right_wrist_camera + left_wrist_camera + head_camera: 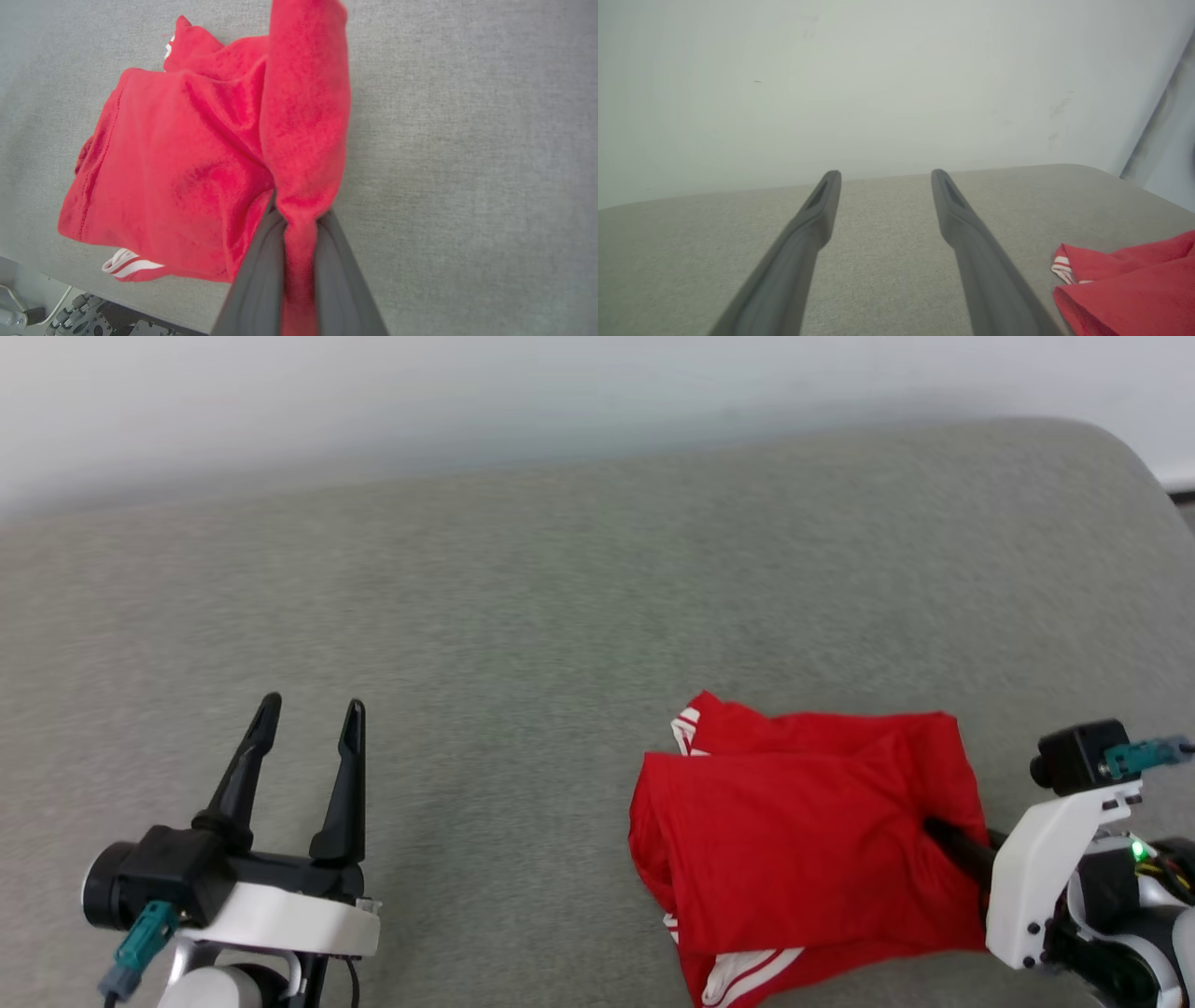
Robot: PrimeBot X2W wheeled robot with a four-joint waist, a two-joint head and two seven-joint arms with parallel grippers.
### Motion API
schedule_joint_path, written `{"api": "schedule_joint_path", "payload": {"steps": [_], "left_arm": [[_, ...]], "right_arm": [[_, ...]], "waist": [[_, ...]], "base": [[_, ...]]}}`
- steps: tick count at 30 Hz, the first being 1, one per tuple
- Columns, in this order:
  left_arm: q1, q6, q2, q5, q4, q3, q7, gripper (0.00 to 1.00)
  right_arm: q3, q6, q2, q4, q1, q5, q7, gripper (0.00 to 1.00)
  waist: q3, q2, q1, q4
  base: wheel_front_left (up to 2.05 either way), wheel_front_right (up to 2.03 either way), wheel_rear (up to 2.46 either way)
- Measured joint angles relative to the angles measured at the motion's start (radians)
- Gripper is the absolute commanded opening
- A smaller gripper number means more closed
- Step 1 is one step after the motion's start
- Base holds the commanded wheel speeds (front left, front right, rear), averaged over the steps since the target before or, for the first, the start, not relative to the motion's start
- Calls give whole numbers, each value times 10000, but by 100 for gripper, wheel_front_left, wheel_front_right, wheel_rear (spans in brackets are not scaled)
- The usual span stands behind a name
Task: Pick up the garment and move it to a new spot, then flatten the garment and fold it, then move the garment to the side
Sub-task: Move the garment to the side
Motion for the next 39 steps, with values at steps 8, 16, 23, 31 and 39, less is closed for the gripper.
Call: {"api": "schedule_joint_path", "payload": {"steps": [8, 16, 23, 31, 39], "left_arm": [[-471, -25, 566, -136, -721, -190, 318, 100], [-1405, -35, 1315, -253, -1465, -453, 717, 100], [-2263, -36, 1868, -424, -2048, -522, 984, 100], [-2784, -36, 2125, -529, -2566, -575, 1057, 100], [-2980, -36, 2169, -602, -2612, -685, 991, 100]], "right_arm": [[238, 2, -255, 577, -1528, -698, -535, 0], [-1168, 4, -543, 1241, -2941, -1778, -961, 0], [-3150, 6, -867, 1595, -3966, -2778, -1041, 0], [-5101, 8, -1260, 1685, -4498, -3835, -1087, 0], [-6069, 6, -784, 2280, -5000, -4909, -1557, 53]], "waist": [[1176, 0, 0, -1389], [2795, 0, 2, -1951], [4047, 0, 3, -1835], [4940, 0, 3, -1245], [5380, 0, 2, -827]], "base": [[0, 0, 0], [0, 0, 0], [0, 0, 0], [0, 0, 0], [0, 0, 0]]}}
